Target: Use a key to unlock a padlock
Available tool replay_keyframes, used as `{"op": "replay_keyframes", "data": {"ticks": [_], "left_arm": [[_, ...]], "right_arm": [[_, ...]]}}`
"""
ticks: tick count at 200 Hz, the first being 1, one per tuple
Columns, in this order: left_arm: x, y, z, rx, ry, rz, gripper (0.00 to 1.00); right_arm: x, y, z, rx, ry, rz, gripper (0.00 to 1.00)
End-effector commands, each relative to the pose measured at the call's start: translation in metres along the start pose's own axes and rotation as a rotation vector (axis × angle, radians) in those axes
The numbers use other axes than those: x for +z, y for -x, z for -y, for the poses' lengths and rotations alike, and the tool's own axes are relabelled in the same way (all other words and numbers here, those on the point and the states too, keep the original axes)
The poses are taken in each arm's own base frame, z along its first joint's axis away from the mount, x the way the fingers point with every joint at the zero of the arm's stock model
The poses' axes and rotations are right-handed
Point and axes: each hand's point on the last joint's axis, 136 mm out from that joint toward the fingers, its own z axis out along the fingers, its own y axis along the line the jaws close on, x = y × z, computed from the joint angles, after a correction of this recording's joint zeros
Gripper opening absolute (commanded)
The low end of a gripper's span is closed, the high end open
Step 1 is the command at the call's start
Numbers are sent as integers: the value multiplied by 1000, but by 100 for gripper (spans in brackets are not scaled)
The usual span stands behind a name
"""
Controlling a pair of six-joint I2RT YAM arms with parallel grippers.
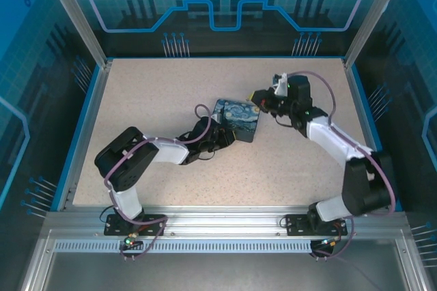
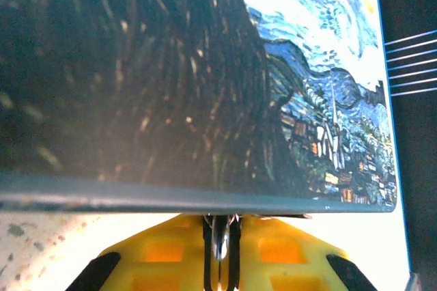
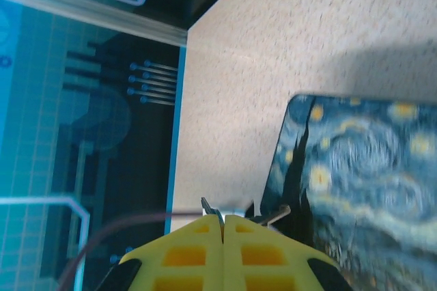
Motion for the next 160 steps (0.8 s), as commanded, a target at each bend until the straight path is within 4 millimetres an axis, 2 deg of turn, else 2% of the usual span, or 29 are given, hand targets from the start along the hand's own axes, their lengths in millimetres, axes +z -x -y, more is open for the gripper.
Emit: {"op": "replay_keyframes", "data": {"ticks": [1, 41, 82, 103, 160], "left_arm": [[-13, -4, 10, -47, -38, -52, 0], [-7, -9, 9, -115, -60, -73, 0], [-4, -10, 11, -179, -110, -58, 0], [-8, -3, 18, -212, -144, -26, 0], [-23, 14, 48, -294, -268, 29, 0]], "right_arm": [[-14, -45, 14, 20, 6, -69, 0], [-42, -104, 51, 64, -4, -85, 0], [-55, -131, 83, 125, -16, -42, 0], [-53, -134, 88, 146, 6, -32, 0], [-38, -124, 75, 174, 56, -42, 0]]}}
